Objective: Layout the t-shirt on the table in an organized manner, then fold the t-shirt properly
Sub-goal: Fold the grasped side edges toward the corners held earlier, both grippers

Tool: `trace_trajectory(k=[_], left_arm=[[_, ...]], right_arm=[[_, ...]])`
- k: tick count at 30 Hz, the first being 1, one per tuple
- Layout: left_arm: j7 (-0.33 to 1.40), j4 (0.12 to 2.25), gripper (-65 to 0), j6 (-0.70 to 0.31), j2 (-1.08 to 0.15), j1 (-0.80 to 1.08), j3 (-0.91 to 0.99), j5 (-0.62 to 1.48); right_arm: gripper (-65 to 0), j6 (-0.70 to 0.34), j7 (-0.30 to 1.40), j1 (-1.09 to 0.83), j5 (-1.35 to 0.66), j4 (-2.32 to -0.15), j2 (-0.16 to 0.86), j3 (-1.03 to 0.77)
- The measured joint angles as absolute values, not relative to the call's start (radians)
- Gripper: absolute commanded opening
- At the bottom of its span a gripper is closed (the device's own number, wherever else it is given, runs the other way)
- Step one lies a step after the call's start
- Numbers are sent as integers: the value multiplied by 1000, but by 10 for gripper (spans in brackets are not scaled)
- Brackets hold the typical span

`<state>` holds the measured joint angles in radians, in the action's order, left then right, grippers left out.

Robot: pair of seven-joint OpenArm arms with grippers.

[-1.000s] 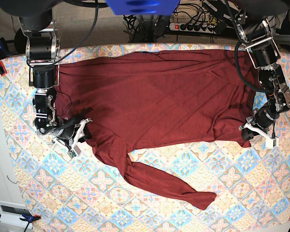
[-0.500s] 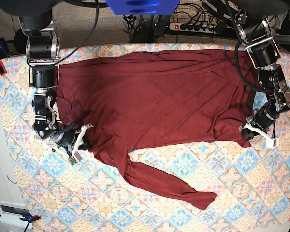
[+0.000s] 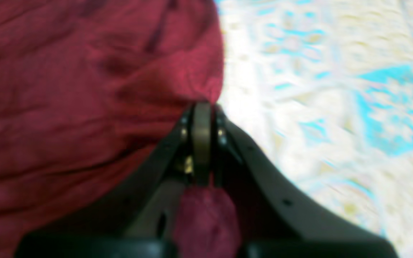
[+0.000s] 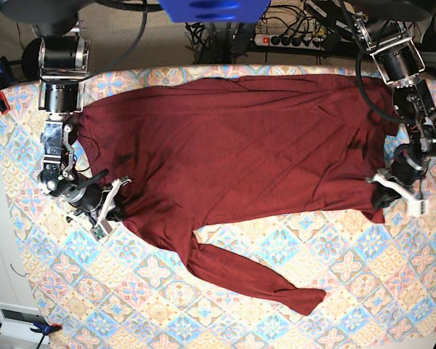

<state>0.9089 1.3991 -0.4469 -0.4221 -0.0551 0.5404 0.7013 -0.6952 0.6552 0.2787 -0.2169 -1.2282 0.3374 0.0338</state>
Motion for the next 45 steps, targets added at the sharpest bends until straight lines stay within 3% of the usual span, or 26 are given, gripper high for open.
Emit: trace_trajectory(k=[5,14,20,27,45], left_arm=[[1007,1399,-650,-433,-452,-21,648,810],[1013,1404,-650,-437,-484,83,719,928],[1013,1411,-650,-439,-482,135,717,936],[1012,1565,-650,-444,-482,226,717,945],[1085,1565,-650,-445,-501,308,780,873]], right_arm=[[-650,-702,678,232,-216,-1288,366,38],[-650,-706,676,109,-222,-1425,377,-57],[-650,-701,675,25,-224,-1524,417,-75],[-650,-704,676,-96,-231,-1608,426,-176],[-650,-707,671,-258,-235,-1713,424,-220]])
